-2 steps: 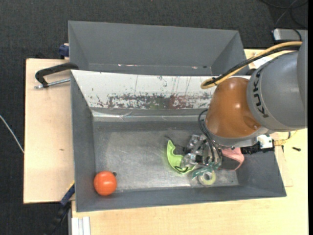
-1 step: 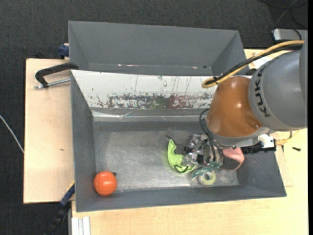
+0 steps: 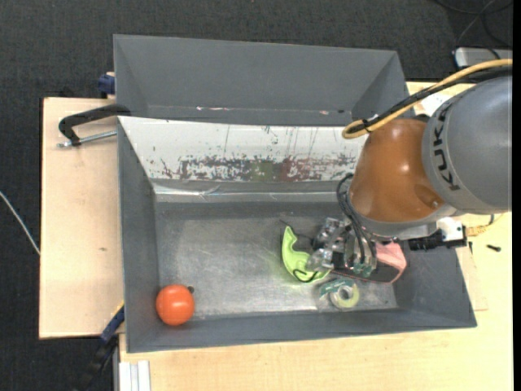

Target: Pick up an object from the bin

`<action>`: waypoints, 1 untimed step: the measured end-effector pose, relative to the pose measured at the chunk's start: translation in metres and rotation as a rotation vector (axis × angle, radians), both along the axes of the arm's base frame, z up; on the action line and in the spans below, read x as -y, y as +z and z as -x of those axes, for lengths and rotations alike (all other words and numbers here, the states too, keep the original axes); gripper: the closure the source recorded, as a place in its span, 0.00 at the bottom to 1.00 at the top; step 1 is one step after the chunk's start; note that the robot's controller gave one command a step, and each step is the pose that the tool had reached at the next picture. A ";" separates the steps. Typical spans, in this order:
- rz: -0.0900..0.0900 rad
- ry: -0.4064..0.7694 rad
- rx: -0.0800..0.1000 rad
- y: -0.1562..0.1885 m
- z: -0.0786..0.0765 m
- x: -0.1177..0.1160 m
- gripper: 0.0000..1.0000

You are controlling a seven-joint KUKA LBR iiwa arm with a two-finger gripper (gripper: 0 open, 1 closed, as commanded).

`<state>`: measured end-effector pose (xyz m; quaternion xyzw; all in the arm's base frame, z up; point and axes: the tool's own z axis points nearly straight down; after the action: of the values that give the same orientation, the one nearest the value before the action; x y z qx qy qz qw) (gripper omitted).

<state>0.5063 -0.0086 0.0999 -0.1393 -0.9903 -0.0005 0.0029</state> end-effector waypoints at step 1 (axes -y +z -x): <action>0.001 0.000 0.009 0.018 -0.002 0.000 1.00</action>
Offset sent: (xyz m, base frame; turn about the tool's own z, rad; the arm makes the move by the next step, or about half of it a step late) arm 0.0000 0.0000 0.0331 0.0000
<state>0.5084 -0.0086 0.1175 -0.1392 -0.9903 -0.0008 -0.0018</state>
